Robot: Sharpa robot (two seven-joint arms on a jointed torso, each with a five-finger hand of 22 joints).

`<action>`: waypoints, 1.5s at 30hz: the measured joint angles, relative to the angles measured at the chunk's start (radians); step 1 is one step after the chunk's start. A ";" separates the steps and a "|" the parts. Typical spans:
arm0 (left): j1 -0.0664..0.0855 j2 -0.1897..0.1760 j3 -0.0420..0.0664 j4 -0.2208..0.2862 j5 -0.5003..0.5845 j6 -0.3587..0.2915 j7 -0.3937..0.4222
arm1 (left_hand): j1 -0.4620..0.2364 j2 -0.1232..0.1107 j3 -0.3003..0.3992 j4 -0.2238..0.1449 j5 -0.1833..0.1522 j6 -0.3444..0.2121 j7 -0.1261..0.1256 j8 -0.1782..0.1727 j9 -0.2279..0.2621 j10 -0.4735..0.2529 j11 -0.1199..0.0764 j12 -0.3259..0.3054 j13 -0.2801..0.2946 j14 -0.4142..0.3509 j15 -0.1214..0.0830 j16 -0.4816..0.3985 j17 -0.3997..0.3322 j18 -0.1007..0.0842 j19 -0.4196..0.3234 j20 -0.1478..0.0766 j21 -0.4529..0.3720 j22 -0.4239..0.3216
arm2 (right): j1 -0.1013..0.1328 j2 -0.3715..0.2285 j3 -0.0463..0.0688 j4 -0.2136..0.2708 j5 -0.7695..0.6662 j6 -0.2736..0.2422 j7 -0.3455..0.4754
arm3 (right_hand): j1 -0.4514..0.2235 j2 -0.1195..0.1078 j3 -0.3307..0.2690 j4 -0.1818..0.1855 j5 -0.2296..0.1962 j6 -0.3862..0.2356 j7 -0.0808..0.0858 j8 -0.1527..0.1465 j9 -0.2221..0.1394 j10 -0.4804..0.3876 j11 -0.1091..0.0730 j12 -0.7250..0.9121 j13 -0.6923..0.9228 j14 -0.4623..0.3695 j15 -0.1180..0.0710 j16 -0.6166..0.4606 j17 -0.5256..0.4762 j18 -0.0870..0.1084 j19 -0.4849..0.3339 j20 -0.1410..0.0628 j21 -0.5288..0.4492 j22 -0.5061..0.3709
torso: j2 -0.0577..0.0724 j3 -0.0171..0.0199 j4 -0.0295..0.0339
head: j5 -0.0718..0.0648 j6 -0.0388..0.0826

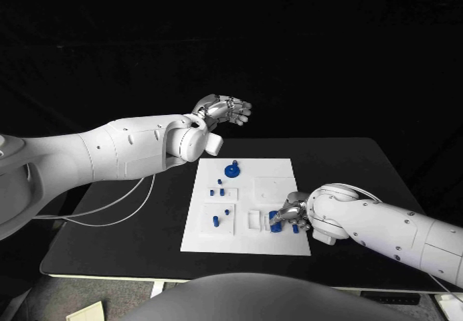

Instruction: Assemble the parts on the task board

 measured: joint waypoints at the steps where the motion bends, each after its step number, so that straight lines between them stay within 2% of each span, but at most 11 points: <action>1: 0.000 0.000 0.000 0.000 0.000 0.000 0.000 | 0.000 0.000 0.000 0.000 0.000 0.000 0.000 0.000 0.000 0.000 0.000 0.000 0.000 0.000 0.000 0.000 0.000 0.000 0.000 0.000 0.000 0.000 | 0.000 -0.002 0.000 0.002 0.004 -0.003 0.000 | 0.000 0.000 0.000 0.000 0.000 0.000 0.000 -0.002 0.000 0.001 -0.001 0.000 0.000 0.000 0.000 0.000 0.000 0.000 0.000 0.000 0.000 0.000 | 0.000 0.0000 0.0000 | 0.000 0.000; 4: 0.000 -0.001 0.000 0.000 0.000 0.000 0.000 | 0.000 0.000 0.000 0.000 0.000 0.000 0.000 0.000 0.000 0.000 0.000 0.000 0.000 0.000 0.000 0.000 0.000 0.000 0.000 0.000 0.000 0.000 | 0.000 -0.011 0.000 0.013 0.015 -0.013 0.000 | -0.004 0.004 0.000 0.000 0.000 0.004 -0.004 -0.011 0.000 0.001 -0.001 0.000 0.000 0.001 -0.001 0.000 0.000 0.000 0.000 0.000 0.000 0.000 | 0.000 0.0000 0.0002 | 0.000 0.000; 8: 0.000 -0.002 0.000 0.000 0.000 0.001 0.000 | 0.000 0.000 0.000 0.000 0.000 0.000 0.000 0.000 0.000 0.000 0.000 0.000 0.000 0.000 0.000 -0.004 0.000 -0.001 0.000 0.000 0.000 0.000 | 0.002 -0.030 -0.002 0.039 0.028 -0.026 0.000 | -0.006 0.004 0.003 -0.003 0.000 0.007 -0.004 -0.007 -0.002 0.001 -0.002 -0.004 0.000 0.003 -0.003 0.000 0.001 0.000 0.000 0.000 0.004 0.000 | 0.000 0.0000 0.0006 | 0.000 0.000; 14: 0.000 -0.003 0.000 -0.001 0.000 0.001 0.000 | 0.000 0.000 0.000 0.000 0.000 0.000 0.000 0.000 -0.001 0.000 0.000 0.000 -0.001 0.000 0.000 -0.004 0.001 -0.001 0.000 0.000 0.000 0.000 | 0.025 -0.048 -0.002 0.063 0.045 -0.034 0.000 | -0.045 -0.034 -0.010 -0.009 0.024 0.014 -0.006 -0.006 0.003 0.006 -0.007 -0.010 0.000 0.001 -0.006 -0.005 0.004 0.000 0.000 0.000 0.004 0.000 | 0.001 0.0000 0.0007 | 0.002 0.000; 20: 0.000 -0.003 0.000 -0.001 0.000 0.001 -0.001 | 0.000 0.000 0.000 0.000 0.000 0.000 0.000 0.000 -0.001 0.000 0.000 0.000 -0.001 0.000 0.000 -0.004 0.002 -0.005 0.000 0.000 0.000 0.000 | 0.034 -0.052 -0.001 0.073 0.053 -0.041 0.000 | -0.049 -0.038 -0.010 -0.009 0.022 0.016 -0.006 -0.006 0.003 0.008 -0.008 -0.011 0.001 0.002 -0.006 -0.005 0.004 0.000 0.000 0.000 0.004 0.000 | 0.001 -0.0002 0.0007 | 0.002 0.000; 24: 0.000 -0.004 0.000 -0.001 0.000 0.001 -0.001 | 0.000 0.000 0.000 0.000 0.000 0.000 0.000 0.000 -0.001 0.000 0.000 0.000 -0.001 0.000 0.000 -0.004 0.002 0.006 0.000 0.000 0.000 0.000 | 0.034 -0.051 -0.001 0.078 0.058 -0.043 0.000 | -0.053 -0.042 -0.010 -0.009 0.016 0.016 -0.005 -0.006 0.003 0.008 -0.008 -0.011 0.001 0.005 -0.009 -0.005 0.005 0.000 0.000 0.001 0.004 0.000 | 0.001 0.0000 0.0010 | 0.004 0.000; 33: 0.000 -0.003 0.000 -0.001 0.000 0.002 -0.001 | 0.000 0.000 0.000 0.000 0.000 0.000 0.000 0.000 -0.001 0.000 0.000 0.000 -0.001 0.000 0.000 -0.004 0.003 0.008 0.000 0.000 0.000 0.001 | 0.035 -0.012 0.001 0.070 0.066 -0.043 0.000 | -0.055 -0.045 -0.010 -0.004 0.016 0.018 -0.004 -0.010 0.003 0.008 -0.008 -0.011 0.001 0.005 -0.009 -0.008 0.005 0.000 0.000 0.001 0.003 0.000 | 0.002 0.0004 0.0020 | 0.005 0.000; 37: 0.000 -0.002 0.000 -0.001 0.000 0.002 -0.001 | 0.000 0.000 0.000 0.000 0.000 0.000 0.000 0.000 -0.002 0.000 0.000 0.000 -0.001 0.000 0.000 -0.004 0.003 0.008 0.000 0.000 0.000 0.000 | 0.035 0.007 0.001 0.046 0.066 -0.039 0.000 | -0.055 -0.045 -0.010 -0.004 0.016 0.021 -0.007 -0.010 0.003 0.008 -0.008 -0.011 0.001 0.005 -0.009 -0.008 0.006 0.000 0.000 0.001 0.003 0.000 | 0.003 0.0001 0.0022 | 0.005 0.000; 41: 0.000 -0.001 0.000 -0.001 0.000 0.002 -0.001 | 0.000 0.000 0.000 0.000 0.000 -0.003 -0.003 0.000 -0.002 0.000 0.000 0.000 -0.002 0.000 0.000 -0.004 0.004 0.007 0.000 0.000 -0.004 0.001 | 0.035 0.014 0.001 0.031 0.060 -0.032 0.000 | -0.055 -0.045 -0.010 -0.004 0.016 0.021 -0.007 -0.010 0.003 0.008 -0.008 -0.011 0.002 0.005 -0.009 -0.008 0.006 0.000 0.000 0.001 0.003 0.000 | 0.003 0.0001 0.0022 | 0.005 0.000; 45: 0.000 -0.002 0.000 0.000 0.000 0.002 -0.001 | 0.000 0.000 0.000 0.000 0.000 -0.003 -0.003 0.000 -0.002 0.000 0.000 0.000 -0.002 0.000 0.000 -0.004 0.004 0.007 0.000 0.000 -0.004 0.000 | 0.032 0.013 0.000 0.037 0.030 -0.018 -0.001 | -0.059 -0.049 -0.010 -0.004 0.005 0.021 -0.007 -0.016 0.003 0.010 -0.007 -0.015 0.002 0.005 -0.009 -0.008 0.007 0.000 0.000 0.001 0.003 0.000 | 0.003 -0.0003 0.0022 | 0.007 0.000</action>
